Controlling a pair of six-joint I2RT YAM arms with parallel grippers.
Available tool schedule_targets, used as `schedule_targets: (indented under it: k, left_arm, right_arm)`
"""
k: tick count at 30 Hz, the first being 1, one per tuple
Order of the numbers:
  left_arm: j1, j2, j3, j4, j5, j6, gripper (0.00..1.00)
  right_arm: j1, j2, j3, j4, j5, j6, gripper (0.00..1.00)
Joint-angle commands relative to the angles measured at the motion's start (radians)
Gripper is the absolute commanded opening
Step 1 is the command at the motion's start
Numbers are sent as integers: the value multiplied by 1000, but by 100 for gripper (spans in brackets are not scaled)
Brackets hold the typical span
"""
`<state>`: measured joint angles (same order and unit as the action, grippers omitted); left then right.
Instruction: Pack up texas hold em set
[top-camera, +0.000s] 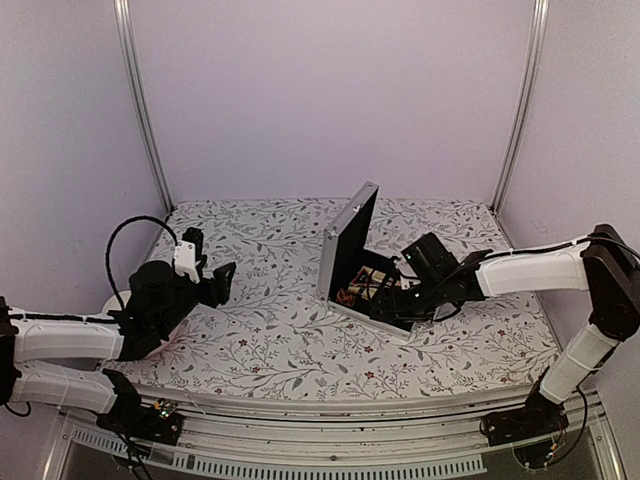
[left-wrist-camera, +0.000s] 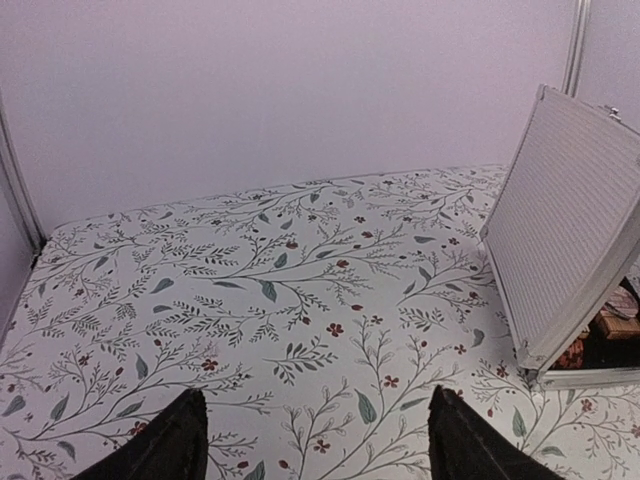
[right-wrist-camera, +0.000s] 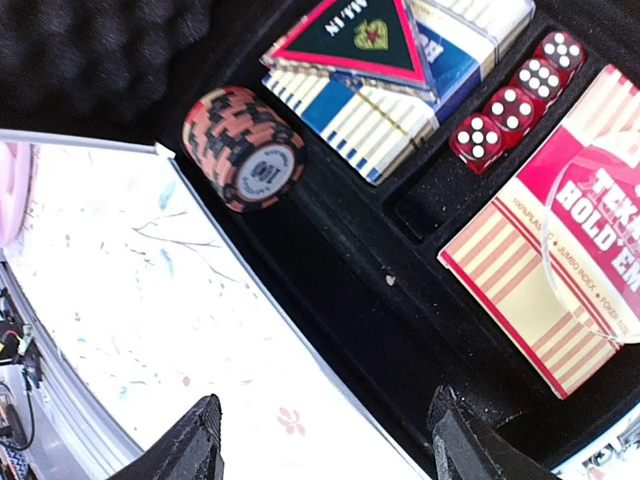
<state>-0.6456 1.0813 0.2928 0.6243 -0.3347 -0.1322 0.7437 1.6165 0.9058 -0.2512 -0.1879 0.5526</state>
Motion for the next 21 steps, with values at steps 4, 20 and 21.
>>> schedule_targets:
  k: [4,20,21]
  left_arm:
    - [5,-14,-4,21,-14,16,76]
    - [4,-19,-6,24,-9,16,76]
    - [4,-22,-7,23,-5,14,76]
  right_arm:
    - [-5,48,22,-15,-15,-59,71]
    - [173,217,170,3,-226,-163,70]
    - [183,229,182,15,-235,-158,70]
